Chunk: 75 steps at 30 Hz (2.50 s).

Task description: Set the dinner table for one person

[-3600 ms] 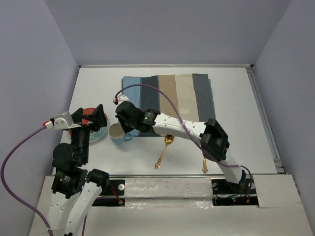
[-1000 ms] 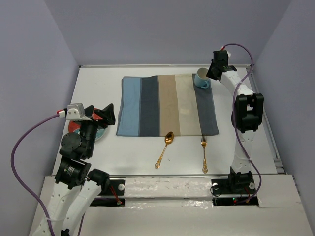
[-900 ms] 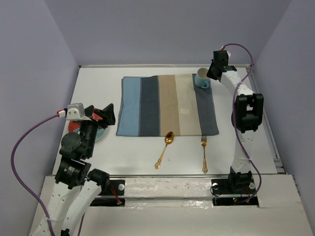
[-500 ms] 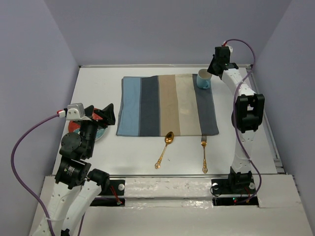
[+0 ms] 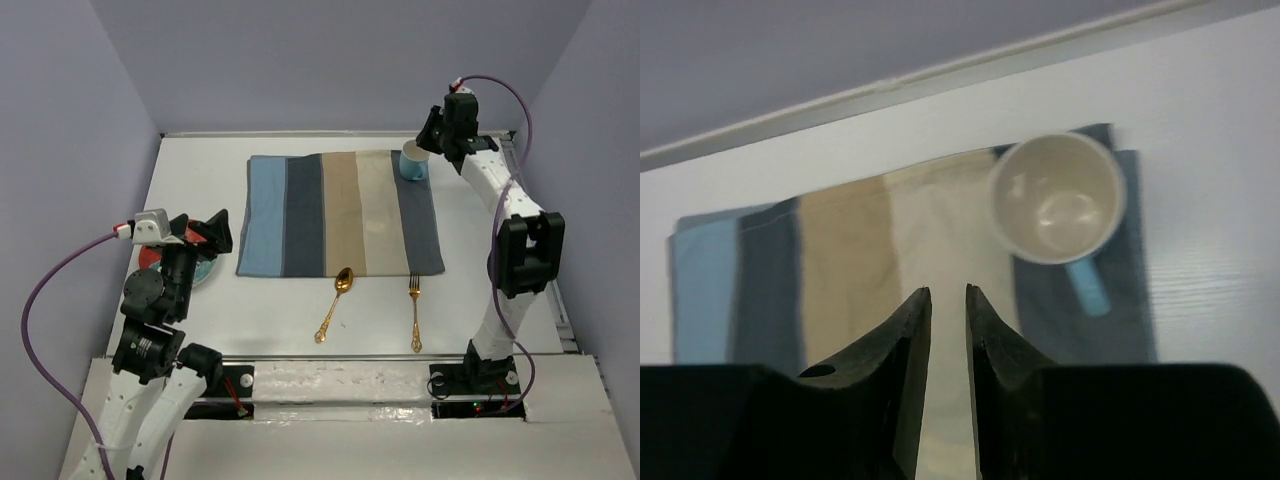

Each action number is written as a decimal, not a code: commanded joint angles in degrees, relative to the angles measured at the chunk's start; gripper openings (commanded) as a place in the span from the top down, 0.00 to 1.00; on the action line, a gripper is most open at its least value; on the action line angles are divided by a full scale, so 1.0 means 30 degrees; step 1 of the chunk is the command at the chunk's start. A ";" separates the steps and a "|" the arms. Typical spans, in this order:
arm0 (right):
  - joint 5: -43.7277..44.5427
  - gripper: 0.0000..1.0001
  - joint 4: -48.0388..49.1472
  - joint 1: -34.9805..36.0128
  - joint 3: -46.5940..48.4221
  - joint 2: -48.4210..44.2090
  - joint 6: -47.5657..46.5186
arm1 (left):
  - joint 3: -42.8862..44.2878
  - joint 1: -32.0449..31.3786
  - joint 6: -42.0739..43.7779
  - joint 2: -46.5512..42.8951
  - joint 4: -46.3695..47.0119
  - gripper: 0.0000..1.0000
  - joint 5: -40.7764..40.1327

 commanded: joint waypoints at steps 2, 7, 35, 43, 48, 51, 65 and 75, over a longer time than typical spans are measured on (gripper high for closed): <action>-0.3654 0.73 0.4431 0.4960 -0.3405 -0.2263 0.0787 | -0.0160 0.0552 -0.0092 0.0511 0.1237 0.01 -0.0063; -0.5939 0.72 0.7599 0.8829 -0.4199 -0.0595 0.3394 | -0.0248 0.1080 -0.0149 0.0570 0.1237 0.01 -0.0240; -0.6996 0.39 0.5727 1.5661 1.1592 1.5285 0.9197 | -0.0248 0.2898 -0.0501 -0.1187 0.1677 0.01 0.0404; -0.8254 0.50 0.6862 1.6042 1.2090 1.6283 1.0924 | -0.0278 0.2751 -0.0530 -0.1392 0.1677 0.01 0.0463; -0.8783 0.66 0.7862 1.6216 1.2530 1.7132 1.2213 | -0.0307 0.2693 -0.0472 -0.1686 0.1560 0.01 0.0405; -0.9104 0.79 0.8624 1.6218 1.2443 1.7396 1.2916 | -0.0278 0.2692 -0.0501 -0.1715 0.1560 0.01 0.0434; -0.8493 1.00 1.0296 1.5810 0.8351 1.0227 0.9173 | -0.0190 0.2575 -0.0238 -0.2008 0.1296 0.01 -0.0268; -0.7200 1.00 1.7080 1.2359 -0.4848 0.0266 1.1155 | 0.0045 0.2546 0.0407 -0.1920 0.1003 0.01 -0.2292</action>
